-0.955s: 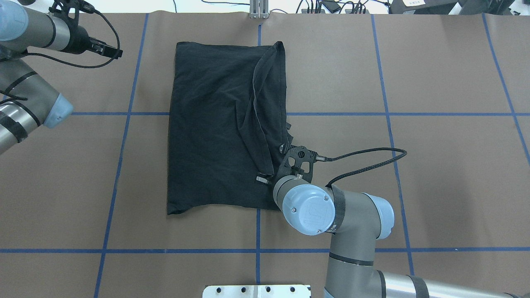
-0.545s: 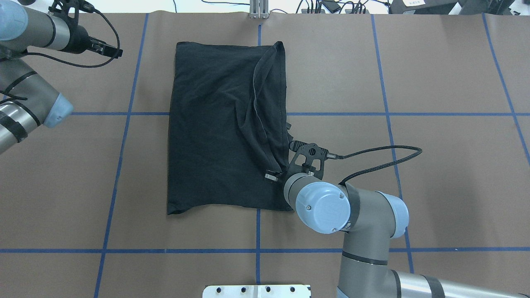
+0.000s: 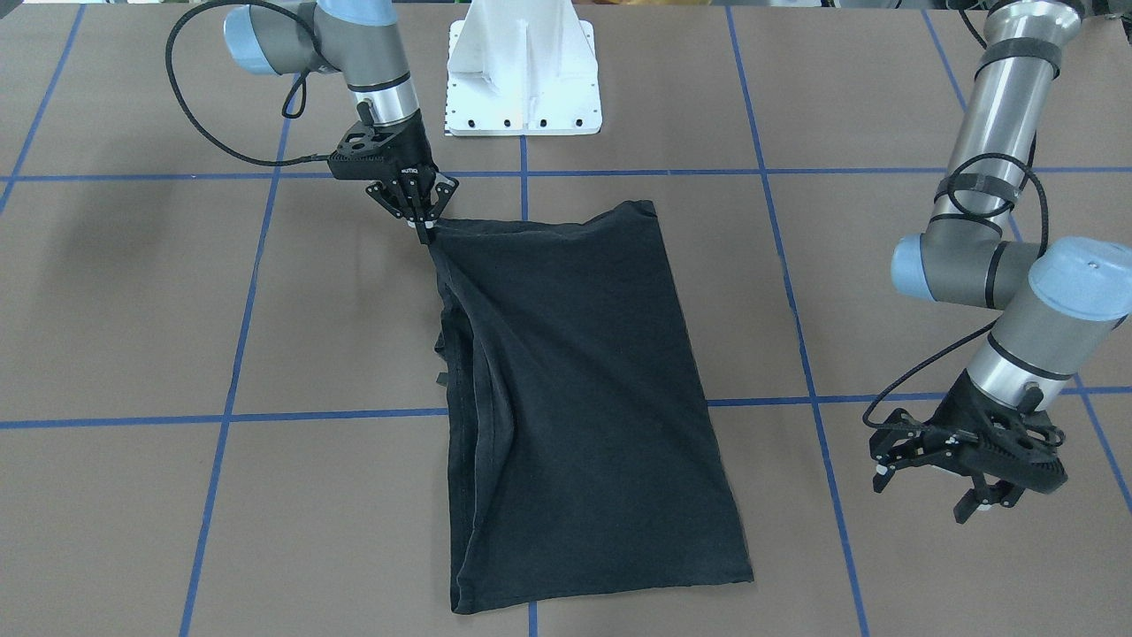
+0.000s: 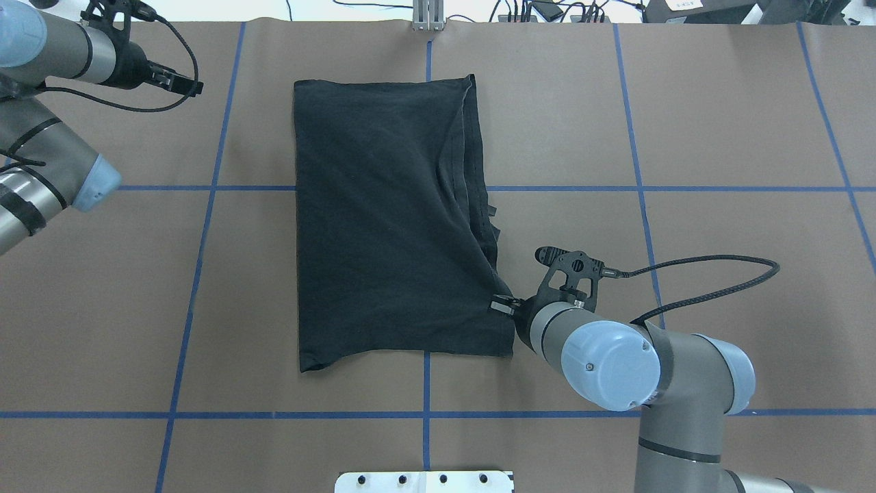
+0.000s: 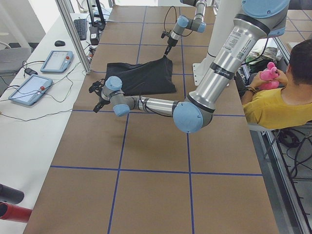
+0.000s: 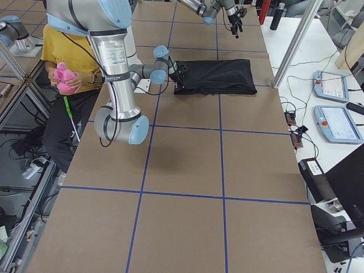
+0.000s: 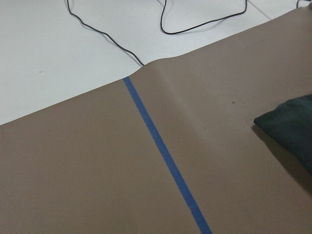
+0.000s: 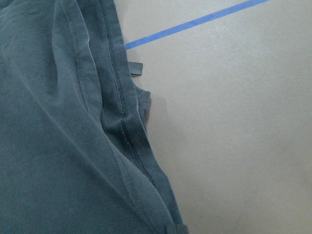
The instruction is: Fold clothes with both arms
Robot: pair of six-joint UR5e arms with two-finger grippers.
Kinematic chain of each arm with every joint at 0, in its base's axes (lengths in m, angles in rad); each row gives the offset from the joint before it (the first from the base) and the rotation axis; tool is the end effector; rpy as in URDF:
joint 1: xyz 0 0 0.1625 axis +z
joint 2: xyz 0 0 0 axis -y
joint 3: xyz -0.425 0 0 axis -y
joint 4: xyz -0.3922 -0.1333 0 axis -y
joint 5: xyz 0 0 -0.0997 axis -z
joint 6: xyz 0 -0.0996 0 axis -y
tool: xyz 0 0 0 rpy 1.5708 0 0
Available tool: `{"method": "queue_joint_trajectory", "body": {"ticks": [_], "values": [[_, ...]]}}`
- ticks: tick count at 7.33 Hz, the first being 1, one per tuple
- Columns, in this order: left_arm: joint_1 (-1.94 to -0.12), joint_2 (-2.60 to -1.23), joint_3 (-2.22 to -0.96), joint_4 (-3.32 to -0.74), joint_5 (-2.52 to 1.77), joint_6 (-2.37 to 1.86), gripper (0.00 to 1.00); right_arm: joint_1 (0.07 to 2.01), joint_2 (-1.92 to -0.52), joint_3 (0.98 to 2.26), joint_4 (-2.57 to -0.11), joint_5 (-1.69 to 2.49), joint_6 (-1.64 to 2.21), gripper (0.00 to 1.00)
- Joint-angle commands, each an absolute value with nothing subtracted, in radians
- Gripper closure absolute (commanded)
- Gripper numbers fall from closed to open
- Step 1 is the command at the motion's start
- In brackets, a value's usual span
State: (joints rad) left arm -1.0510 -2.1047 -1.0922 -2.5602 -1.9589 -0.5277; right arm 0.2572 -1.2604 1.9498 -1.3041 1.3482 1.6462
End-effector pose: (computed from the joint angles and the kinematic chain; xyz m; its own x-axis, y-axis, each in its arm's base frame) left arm 0.2834 -0.6877 0.4667 0.6792 0.4232 -0.5996 0.1072 0.7511 0.6515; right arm -0.5111 -0.2950 0.2923 0.5243 0.2139 0.8242 -0.4633 0.8838 0.0654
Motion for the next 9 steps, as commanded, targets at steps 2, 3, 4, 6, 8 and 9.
{"method": "queue_joint_trajectory", "body": {"ticks": [2, 3, 4, 6, 8, 9], "values": [[-1.051, -2.106, -1.092, -2.560, -1.959, -0.534, 0.00, 0.229, -1.270, 1.941, -1.305, 1.321, 1.635, 0.01], [-1.051, -2.106, -1.092, -2.560, -1.959, -0.534, 0.00, 0.254, -1.258, 1.944, -1.305, 1.316, 1.614, 0.00], [-1.049, -2.108, -1.095, -2.560, -1.959, -0.546, 0.00, 0.297, -1.218, 1.941, -1.308, 1.321, 1.558, 0.00], [-1.019, -2.108, -1.182, -2.554, -1.959, -0.763, 0.00, 0.386, -1.209, 1.942, -1.304, 1.432, 1.548, 0.00], [-0.909, -2.062, -1.344, -2.543, -1.950, -1.005, 0.00, 0.399, -1.218, 1.941, -1.302, 1.437, 1.549, 0.00], [-0.838, -1.993, -1.470, -2.537, -1.945, -1.111, 0.00, 0.406, -1.223, 1.940, -1.302, 1.459, 1.548, 0.00]]}}
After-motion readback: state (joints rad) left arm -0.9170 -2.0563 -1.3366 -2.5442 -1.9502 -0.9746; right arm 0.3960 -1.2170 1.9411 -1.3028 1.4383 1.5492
